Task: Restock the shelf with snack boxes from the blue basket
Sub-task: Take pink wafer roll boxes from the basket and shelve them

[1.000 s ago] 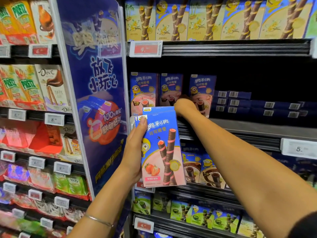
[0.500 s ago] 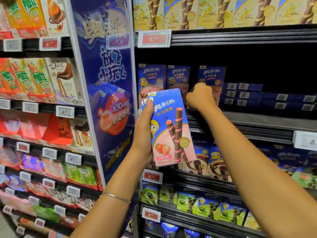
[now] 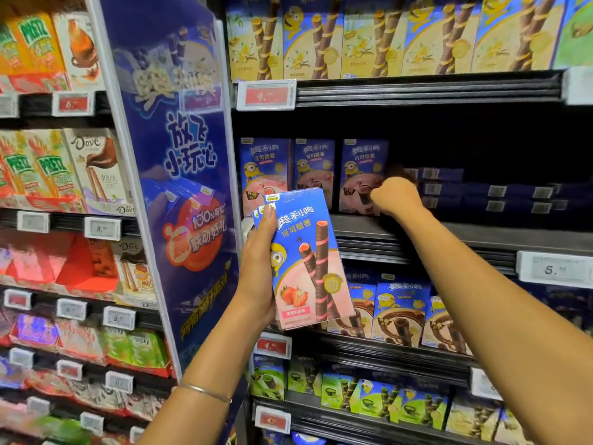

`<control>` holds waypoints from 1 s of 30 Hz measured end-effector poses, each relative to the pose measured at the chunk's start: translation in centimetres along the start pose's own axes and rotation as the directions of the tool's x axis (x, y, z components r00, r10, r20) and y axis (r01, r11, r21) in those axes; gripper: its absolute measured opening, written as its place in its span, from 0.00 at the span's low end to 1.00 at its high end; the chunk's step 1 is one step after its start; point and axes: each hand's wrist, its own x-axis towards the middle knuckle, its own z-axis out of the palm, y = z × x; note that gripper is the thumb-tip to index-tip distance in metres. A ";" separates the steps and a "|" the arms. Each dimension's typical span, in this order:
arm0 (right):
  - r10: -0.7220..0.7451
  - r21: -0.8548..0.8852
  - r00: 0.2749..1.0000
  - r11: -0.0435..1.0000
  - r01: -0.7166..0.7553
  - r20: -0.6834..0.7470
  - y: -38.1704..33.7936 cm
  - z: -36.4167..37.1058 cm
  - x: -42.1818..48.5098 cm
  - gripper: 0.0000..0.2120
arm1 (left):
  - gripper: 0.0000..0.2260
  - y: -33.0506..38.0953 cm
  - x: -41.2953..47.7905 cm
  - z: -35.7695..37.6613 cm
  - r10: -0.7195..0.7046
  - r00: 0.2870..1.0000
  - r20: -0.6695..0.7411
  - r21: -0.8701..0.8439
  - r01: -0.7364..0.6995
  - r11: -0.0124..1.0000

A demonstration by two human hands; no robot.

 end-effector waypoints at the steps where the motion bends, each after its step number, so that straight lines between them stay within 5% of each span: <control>1: 0.008 -0.019 1.000 1.000 -0.007 0.015 -0.2 0.3 0.4 0.18 | 0.30 0.0 -0.1 0.0 0.006 1.000 -0.007 0.012 -0.006 1.000; 3: 0.049 -0.002 0.999 0.999 -0.049 0.002 -0.6 0.8 1.3 0.22 | 0.26 -0.1 -0.3 -0.1 0.001 1.000 -0.017 0.020 -0.001 1.000; 7: 0.054 0.066 0.997 0.997 -0.050 -0.052 -0.8 1.7 2.9 0.34 | 0.36 0.2 -0.8 -0.2 -0.051 0.998 -0.043 0.022 0.052 0.998; 12: 0.033 -0.205 0.988 0.979 -0.002 0.151 -0.6 1.9 3.5 0.24 | 0.35 0.4 -1.0 -0.6 -0.042 0.996 -0.081 0.047 0.045 0.998; 15: -0.017 -0.190 0.992 0.981 0.040 0.123 -0.2 0.9 2.1 0.20 | 0.31 0.3 -0.8 -0.9 -0.025 0.996 -0.088 0.064 0.030 0.997; 19: -0.070 0.187 0.979 0.977 0.106 -0.190 -0.1 -0.4 -2.9 0.15 | 0.28 0.4 -0.6 -0.4 -0.014 0.994 -0.109 0.059 0.021 0.998; 21: -0.150 0.466 0.953 0.845 0.261 -0.262 -0.4 -0.5 -7.3 0.16 | 0.28 0.4 -0.5 0.0 -0.005 0.992 -0.126 0.054 0.011 0.998; 23: -0.267 0.714 0.956 0.647 0.268 -0.117 -0.9 -0.8 -11.9 0.18 | 0.32 0.3 -0.3 0.3 0.012 0.989 -0.144 0.051 -0.004 0.999; 25: -0.377 0.845 0.913 0.530 0.075 0.155 -0.9 -1.0 -15.5 0.23 | 0.35 0.1 0.0 0.4 0.037 0.987 -0.156 0.051 -0.029 0.998; 27: -0.467 0.806 0.833 0.591 0.045 0.296 -0.4 -0.7 -17.7 0.21 | 0.38 -0.1 0.2 0.5 0.054 0.985 -0.165 0.048 -0.047 0.998; 30: -0.489 0.720 0.833 0.673 0.171 0.259 0.2 -0.5 -18.6 0.17 | 0.47 -0.3 0.3 0.7 0.034 0.988 -0.151 0.013 -0.032 0.999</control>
